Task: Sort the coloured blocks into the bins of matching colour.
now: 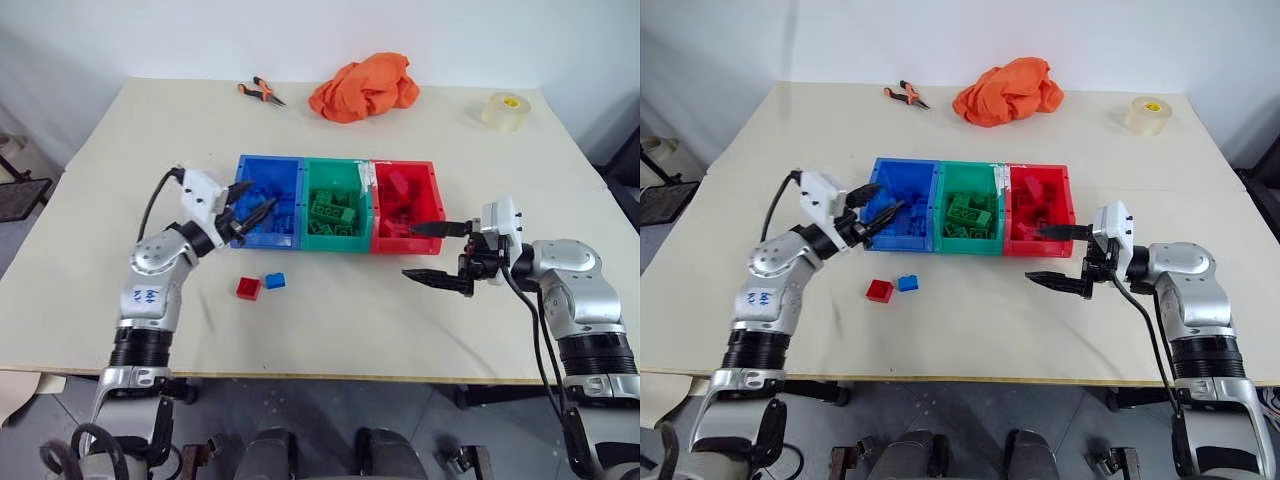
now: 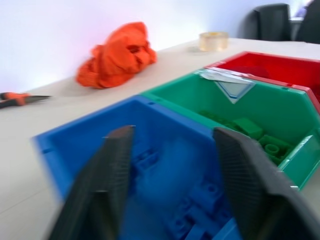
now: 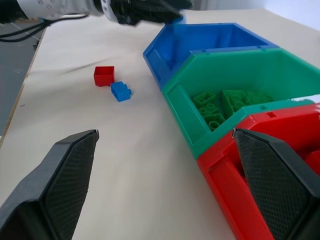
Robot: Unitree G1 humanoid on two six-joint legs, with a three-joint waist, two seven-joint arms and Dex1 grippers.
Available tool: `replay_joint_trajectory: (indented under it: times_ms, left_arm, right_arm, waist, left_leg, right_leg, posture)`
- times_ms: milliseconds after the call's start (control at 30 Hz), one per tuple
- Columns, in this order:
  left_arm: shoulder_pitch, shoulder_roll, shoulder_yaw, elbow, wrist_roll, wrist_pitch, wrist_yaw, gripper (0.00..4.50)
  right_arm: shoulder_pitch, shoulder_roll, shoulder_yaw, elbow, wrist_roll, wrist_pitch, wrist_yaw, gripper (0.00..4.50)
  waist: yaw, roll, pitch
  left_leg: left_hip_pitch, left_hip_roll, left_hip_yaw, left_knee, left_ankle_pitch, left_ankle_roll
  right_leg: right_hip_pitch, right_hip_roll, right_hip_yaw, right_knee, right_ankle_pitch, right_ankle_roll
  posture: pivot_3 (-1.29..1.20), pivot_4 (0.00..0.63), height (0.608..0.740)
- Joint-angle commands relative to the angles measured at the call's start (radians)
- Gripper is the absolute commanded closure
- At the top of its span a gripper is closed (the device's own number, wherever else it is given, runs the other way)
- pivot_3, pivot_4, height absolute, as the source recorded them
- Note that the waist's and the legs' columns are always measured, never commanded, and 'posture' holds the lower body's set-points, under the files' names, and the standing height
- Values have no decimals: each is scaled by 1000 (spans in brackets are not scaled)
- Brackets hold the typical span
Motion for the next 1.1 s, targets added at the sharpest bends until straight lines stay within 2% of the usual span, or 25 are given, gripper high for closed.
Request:
replay_joint_trajectory:
  times_ms: [33, 67, 100, 267, 433, 600, 733, 967, 1100]
  left_arm:
    - [-2, 4, 15, -34, -7, -28, -7, 489]
    - [1, 4, 17, -42, -10, -26, -8, 160]
    - [6, 7, 19, -53, -13, -21, -10, 40]
    - [101, 71, 52, -200, -89, 59, -84, 40]
    - [391, 240, 164, -459, -226, 201, -219, 40]
    - [658, 333, 312, -523, -286, 221, -321, 40]
    - [806, 365, 397, -481, -286, 192, -394, 40]
    - [853, 348, 411, -481, -283, 176, -405, 40]
    - [778, 316, 346, -467, -240, 153, -351, 40]
  right_arm:
    - [14, -16, -38, -50, 26, 9, -14, 0]
    - [17, -16, -40, -54, 26, 11, -16, 0]
    - [19, -16, -42, -57, 26, 14, -17, 0]
    - [16, -10, -35, -56, 19, 18, -18, 0]
    - [-9, -11, -22, -25, 10, 12, 12, 0]
    - [-29, -6, -11, 3, 0, 5, 30, 0]
    - [-49, -1, 1, 33, -10, -7, 44, 0]
    - [-71, 5, 11, 63, -19, -23, 61, 0]
    - [-73, 6, 10, 68, -22, -28, 64, 0]
  waist:
    - [0, 0, 0]
    - [0, 0, 0]
    - [1, 0, 0]
    - [-6, 0, 0]
    - [-17, 0, 0]
    - [-10, 1, 1]
    - [-11, 1, 1]
    - [-14, 1, 1]
    - [-13, 2, 1]
  left_leg:
    - [0, 0, 0, 0, 0, 0]
    - [0, 0, 1, 0, 0, 0]
    - [0, 0, 1, 1, 0, 0]
    - [0, 1, 1, 0, 0, 0]
    - [1, 2, 1, -1, 0, 0]
    - [1, 2, -1, 0, 0, 0]
    - [0, 2, -3, -1, -2, -1]
    - [1, 2, -3, -1, -2, -2]
    - [1, 3, -2, -1, -2, -2]
  right_leg:
    - [0, 0, 0, 0, 0, 0]
    - [0, 0, 0, 0, 0, 0]
    - [0, 0, 0, 0, 0, 0]
    - [0, 0, 1, 0, 0, 0]
    - [0, -1, 2, 0, 0, 0]
    - [1, -4, 6, -2, 0, -1]
    - [1, -6, 9, -2, -1, -1]
    - [0, -8, 9, -2, -1, -2]
    - [0, -8, 9, -2, -1, -2]
  posture:
    - [0, 150, 740]
    - [0, 150, 740]
    - [0, 150, 740]
    - [0, 150, 740]
    - [0, 150, 740]
    - [0, 150, 740]
    - [0, 150, 740]
    - [0, 150, 740]
    - [0, 150, 740]
